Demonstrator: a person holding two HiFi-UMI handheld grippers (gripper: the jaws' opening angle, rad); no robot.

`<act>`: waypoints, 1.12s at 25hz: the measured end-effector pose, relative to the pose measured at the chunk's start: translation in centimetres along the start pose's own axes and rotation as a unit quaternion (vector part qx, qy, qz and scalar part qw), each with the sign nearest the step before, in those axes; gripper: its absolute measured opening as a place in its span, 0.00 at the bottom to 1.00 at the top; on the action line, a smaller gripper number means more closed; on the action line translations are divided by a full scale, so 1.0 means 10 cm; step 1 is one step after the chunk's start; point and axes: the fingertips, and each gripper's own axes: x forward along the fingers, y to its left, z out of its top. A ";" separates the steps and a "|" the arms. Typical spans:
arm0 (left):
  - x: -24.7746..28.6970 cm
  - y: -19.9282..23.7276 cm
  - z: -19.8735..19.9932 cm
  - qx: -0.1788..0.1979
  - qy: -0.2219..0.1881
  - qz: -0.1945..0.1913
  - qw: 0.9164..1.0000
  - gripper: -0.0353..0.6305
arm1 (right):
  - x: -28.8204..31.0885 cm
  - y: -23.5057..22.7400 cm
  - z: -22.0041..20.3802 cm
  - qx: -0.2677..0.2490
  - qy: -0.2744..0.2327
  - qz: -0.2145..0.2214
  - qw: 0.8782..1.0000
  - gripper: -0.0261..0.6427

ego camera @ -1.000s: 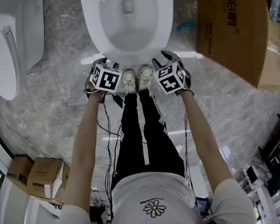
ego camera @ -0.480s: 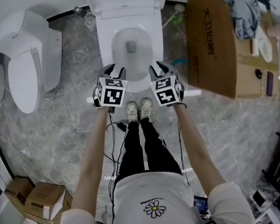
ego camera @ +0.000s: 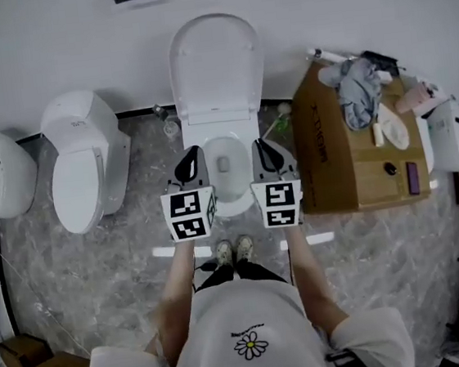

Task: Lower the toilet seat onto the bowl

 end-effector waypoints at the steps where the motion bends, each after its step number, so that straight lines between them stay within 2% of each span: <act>1: -0.12 -0.01 0.14 -0.009 -0.022 0.001 1.000 0.09 | -0.12 0.01 0.13 0.004 -0.016 -0.003 1.000 0.10; 4: -0.47 -0.04 0.47 -0.020 -0.077 0.011 0.997 0.09 | -0.45 0.07 0.35 0.014 -0.048 -0.009 0.999 0.10; 9: -0.72 -0.03 0.75 0.017 -0.129 0.030 0.991 0.09 | -0.68 0.15 0.42 -0.004 -0.068 -0.008 0.998 0.10; 17: -0.74 -0.03 0.59 0.017 -0.118 0.030 0.992 0.09 | -0.78 0.22 0.28 -0.020 -0.052 -0.011 0.998 0.08; 28: -0.74 -0.14 0.54 0.017 -0.115 0.024 0.993 0.09 | -0.85 0.12 0.24 -0.007 -0.048 -0.017 0.999 0.08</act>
